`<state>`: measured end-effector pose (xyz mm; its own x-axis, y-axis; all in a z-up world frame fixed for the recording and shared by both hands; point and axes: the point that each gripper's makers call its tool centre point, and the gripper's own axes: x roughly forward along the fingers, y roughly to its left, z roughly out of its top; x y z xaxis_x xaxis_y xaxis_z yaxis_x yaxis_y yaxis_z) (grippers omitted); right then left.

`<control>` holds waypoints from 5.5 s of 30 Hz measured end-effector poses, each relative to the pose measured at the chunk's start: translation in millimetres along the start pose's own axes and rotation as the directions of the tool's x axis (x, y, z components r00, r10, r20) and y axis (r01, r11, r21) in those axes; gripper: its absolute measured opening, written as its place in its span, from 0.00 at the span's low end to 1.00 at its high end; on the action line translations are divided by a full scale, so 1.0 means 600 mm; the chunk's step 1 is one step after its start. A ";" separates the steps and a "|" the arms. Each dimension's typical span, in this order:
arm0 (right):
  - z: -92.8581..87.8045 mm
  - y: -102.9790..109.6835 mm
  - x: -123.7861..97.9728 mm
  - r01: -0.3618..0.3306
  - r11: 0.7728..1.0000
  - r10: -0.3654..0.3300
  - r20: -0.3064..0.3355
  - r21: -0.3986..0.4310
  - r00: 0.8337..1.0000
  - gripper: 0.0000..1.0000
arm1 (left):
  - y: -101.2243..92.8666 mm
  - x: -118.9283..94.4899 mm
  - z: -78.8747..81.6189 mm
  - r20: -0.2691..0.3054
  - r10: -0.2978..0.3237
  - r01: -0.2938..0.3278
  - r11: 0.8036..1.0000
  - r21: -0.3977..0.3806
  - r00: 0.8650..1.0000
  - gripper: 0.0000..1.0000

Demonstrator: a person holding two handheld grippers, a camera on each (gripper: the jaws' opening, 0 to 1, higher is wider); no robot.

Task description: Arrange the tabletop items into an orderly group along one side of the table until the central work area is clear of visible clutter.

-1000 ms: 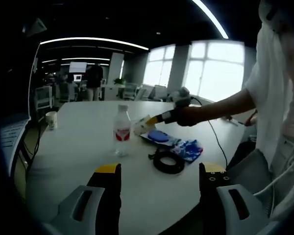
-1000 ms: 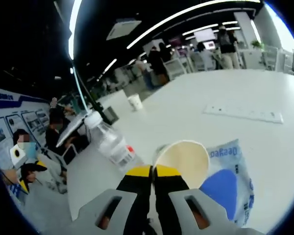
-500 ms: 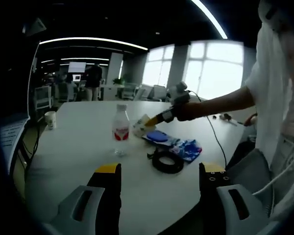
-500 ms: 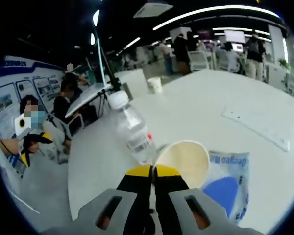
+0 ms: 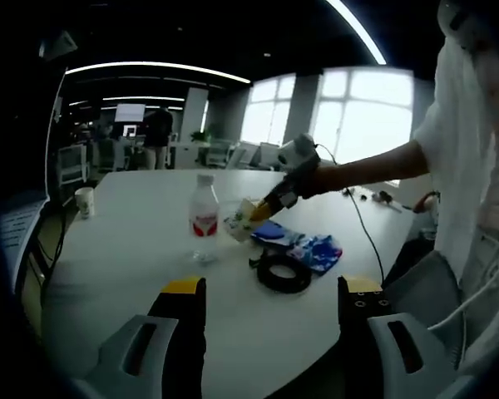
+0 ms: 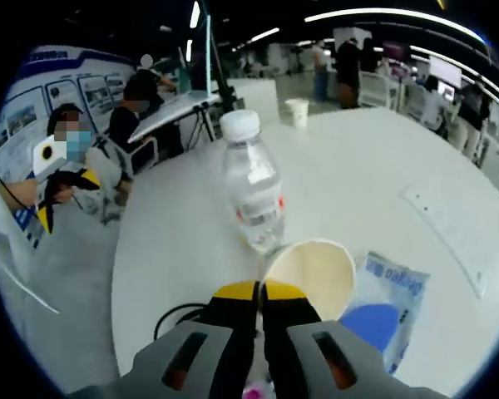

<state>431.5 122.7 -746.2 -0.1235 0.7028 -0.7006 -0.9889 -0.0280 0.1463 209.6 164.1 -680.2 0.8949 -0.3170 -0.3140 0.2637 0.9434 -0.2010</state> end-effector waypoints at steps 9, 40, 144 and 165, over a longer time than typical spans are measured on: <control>-0.009 -0.010 0.008 -0.021 0.998 0.015 -0.115 -0.051 0.993 0.00 | 0.000 -0.001 0.000 0.002 0.003 -0.003 1.000 -0.006 1.000 0.60; -0.015 -0.001 0.039 -0.186 0.941 0.060 -0.401 -0.284 0.914 0.00 | 0.007 -0.007 0.003 0.030 0.031 -0.030 0.999 -0.024 0.999 0.60; -0.052 -0.019 -0.086 -0.033 0.967 -0.050 -0.315 -0.252 0.948 0.32 | -0.011 -0.002 -0.002 0.016 -0.048 0.049 0.996 -0.071 0.999 0.63; -0.103 -0.005 -0.172 0.091 0.982 -0.127 -0.229 -0.164 0.965 0.35 | -0.019 0.003 -0.011 -0.035 -0.108 0.106 0.993 -0.045 0.994 0.63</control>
<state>442.3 6.5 -717.8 -0.0123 0.5187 -0.8549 -0.9962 -0.0800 -0.0342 205.8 152.3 -684.4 0.8480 -0.4203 -0.3228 0.3410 0.8990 -0.2749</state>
